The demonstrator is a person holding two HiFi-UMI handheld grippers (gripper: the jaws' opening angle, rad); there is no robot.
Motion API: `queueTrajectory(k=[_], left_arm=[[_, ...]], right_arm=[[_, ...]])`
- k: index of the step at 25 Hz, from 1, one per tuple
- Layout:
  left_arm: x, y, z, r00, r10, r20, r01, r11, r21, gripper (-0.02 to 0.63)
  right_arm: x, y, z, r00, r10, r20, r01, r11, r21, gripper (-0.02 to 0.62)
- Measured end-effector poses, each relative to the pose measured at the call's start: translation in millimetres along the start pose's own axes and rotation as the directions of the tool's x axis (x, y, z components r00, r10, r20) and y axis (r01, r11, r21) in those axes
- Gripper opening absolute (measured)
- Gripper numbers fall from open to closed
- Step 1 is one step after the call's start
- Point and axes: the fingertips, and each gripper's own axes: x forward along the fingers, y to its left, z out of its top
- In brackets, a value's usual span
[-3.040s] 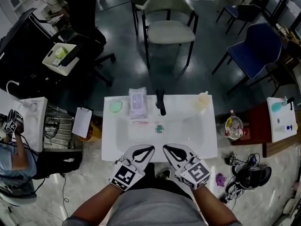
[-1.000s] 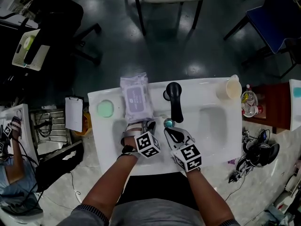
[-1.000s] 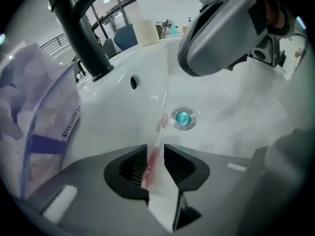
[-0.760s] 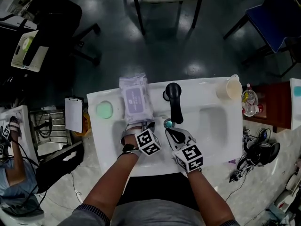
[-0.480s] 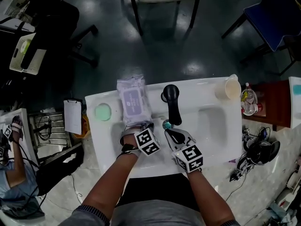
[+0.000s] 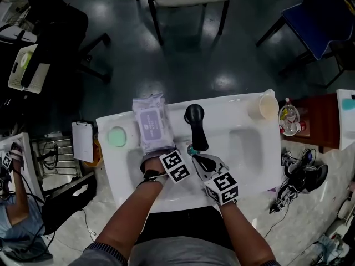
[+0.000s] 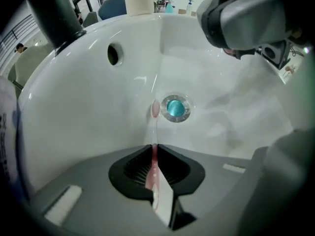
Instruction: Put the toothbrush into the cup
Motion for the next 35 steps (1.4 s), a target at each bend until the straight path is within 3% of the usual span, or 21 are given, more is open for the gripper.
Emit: queueTrajectory(k=[12,21,35], left_arm=[[0.6,1.0,1.7,0.999,-0.035,-0.007,0.035,0.999,-0.008,0.043],[-7.1,-18.1,-0.6,0.992,-0.117,0.041,0.120,0.988,-0.101,0.043],[-54.2,-21.4,12.2,0.984,-0.099,0.147,0.116,0.987,-0.112,0.043]], right_arm=[[-4.0,-7.0,3.5,1.000,-0.024,0.002,0.024,1.000,0.008,0.014],[-7.5,-8.3,6.5,0.999,-0.033,-0.015,0.033,0.999,0.000,0.014],[-16.0,4.0,19.7,0.997,-0.077,-0.026,0.077,0.997,-0.004,0.014]])
